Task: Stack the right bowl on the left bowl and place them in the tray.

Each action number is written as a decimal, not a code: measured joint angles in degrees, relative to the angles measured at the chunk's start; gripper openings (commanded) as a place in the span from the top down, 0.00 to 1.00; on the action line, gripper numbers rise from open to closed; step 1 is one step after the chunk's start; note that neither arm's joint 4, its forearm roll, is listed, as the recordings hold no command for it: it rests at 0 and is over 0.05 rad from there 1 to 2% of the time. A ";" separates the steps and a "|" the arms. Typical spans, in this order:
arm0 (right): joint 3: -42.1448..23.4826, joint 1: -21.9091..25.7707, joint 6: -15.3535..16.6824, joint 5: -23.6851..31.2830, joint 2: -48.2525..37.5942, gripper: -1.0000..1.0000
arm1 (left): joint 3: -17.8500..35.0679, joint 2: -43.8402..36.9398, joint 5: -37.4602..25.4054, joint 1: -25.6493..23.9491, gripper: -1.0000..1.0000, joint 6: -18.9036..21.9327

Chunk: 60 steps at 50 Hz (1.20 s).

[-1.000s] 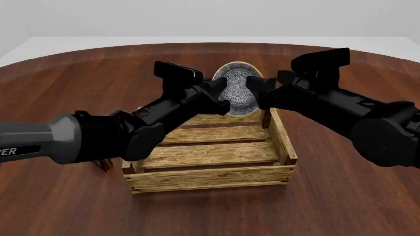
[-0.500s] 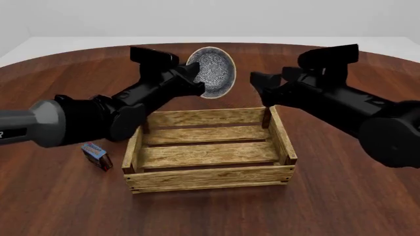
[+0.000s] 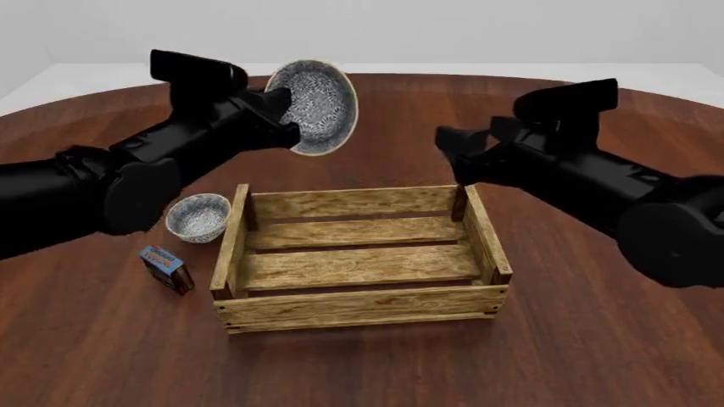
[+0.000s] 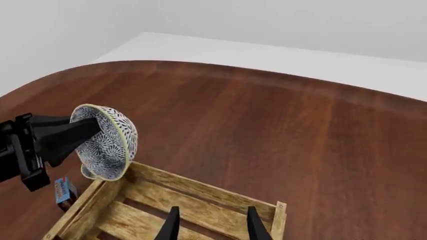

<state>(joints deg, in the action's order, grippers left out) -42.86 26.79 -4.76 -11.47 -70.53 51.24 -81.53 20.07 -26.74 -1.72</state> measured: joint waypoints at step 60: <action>0.95 0.19 1.47 0.37 1.57 0.00 | 9.65 8.05 -35.84 16.78 1.00 1.40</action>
<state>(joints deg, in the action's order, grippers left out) -41.91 26.98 -3.29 -11.10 -68.96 60.89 -73.48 -15.77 -9.96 -0.31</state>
